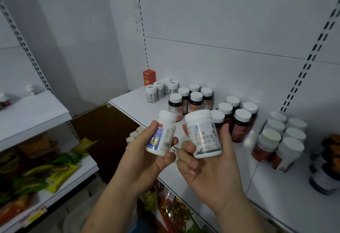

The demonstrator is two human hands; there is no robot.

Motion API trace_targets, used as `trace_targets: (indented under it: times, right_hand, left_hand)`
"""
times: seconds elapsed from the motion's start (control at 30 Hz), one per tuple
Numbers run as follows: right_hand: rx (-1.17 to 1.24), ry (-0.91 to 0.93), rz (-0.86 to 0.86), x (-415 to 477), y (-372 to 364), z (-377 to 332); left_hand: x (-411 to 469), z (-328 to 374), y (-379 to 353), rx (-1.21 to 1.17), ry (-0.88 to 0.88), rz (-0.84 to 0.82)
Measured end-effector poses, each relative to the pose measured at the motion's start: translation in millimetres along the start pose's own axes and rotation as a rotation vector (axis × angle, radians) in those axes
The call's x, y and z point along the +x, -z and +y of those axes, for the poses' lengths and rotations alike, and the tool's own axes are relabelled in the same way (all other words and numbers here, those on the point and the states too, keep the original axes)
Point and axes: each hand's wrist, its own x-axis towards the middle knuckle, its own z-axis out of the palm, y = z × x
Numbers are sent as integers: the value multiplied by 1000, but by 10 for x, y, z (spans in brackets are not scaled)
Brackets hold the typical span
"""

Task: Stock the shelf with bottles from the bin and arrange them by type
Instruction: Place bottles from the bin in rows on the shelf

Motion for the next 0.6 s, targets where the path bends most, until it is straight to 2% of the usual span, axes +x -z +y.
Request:
trace_targets:
  times: [0.1, 0.27, 0.4, 0.6]
  right_hand:
    - [40, 7, 1, 149, -13, 77]
    - [9, 32, 77, 508, -121, 174]
    - [-40, 62, 85, 827, -156, 226]
    - [-221, 217, 227, 1171, -257, 306]
  left_hand:
    - [74, 121, 76, 128, -36, 76]
    - [355, 364, 308, 195, -41, 75]
    - [587, 582, 429, 163, -20, -15]
    - [873, 802, 592, 174, 1, -106]
